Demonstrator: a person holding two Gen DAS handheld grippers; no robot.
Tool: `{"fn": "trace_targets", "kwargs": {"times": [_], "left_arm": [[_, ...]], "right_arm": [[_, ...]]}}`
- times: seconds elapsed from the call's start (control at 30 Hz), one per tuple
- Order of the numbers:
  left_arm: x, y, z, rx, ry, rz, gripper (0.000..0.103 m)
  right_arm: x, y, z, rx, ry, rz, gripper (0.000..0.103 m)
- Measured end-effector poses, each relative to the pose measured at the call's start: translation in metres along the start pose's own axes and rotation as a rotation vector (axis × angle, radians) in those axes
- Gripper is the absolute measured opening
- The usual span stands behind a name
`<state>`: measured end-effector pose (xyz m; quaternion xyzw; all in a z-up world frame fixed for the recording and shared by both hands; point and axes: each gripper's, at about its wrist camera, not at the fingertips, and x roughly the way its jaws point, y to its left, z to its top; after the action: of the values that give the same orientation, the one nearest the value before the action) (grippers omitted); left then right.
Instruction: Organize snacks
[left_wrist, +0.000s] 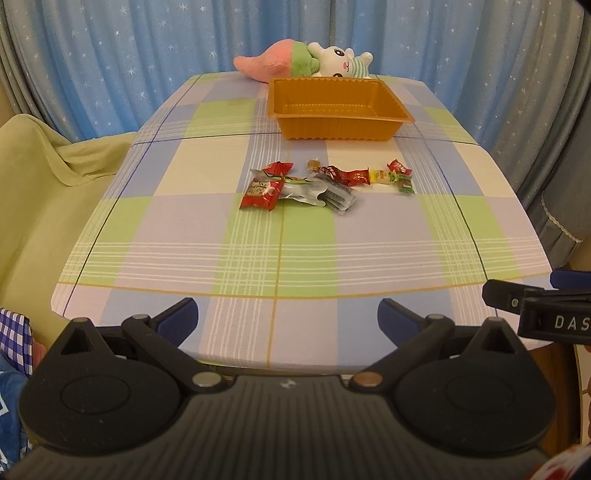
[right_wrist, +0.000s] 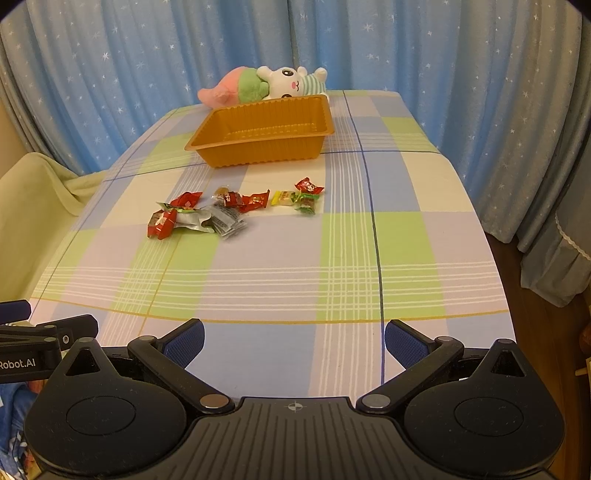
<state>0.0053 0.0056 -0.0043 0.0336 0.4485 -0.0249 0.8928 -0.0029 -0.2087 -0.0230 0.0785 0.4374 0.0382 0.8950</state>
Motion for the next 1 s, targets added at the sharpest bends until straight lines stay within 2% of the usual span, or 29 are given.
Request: {"fn": "trace_targets", "kwargs": {"times": [1.0], "left_arm": [[0.0057, -0.0009, 0.0016, -0.003, 0.008, 0.005, 0.103]], "right_arm": [[0.0067, -0.0037, 0.0042, -0.001, 0.003, 0.005, 0.103]]}}
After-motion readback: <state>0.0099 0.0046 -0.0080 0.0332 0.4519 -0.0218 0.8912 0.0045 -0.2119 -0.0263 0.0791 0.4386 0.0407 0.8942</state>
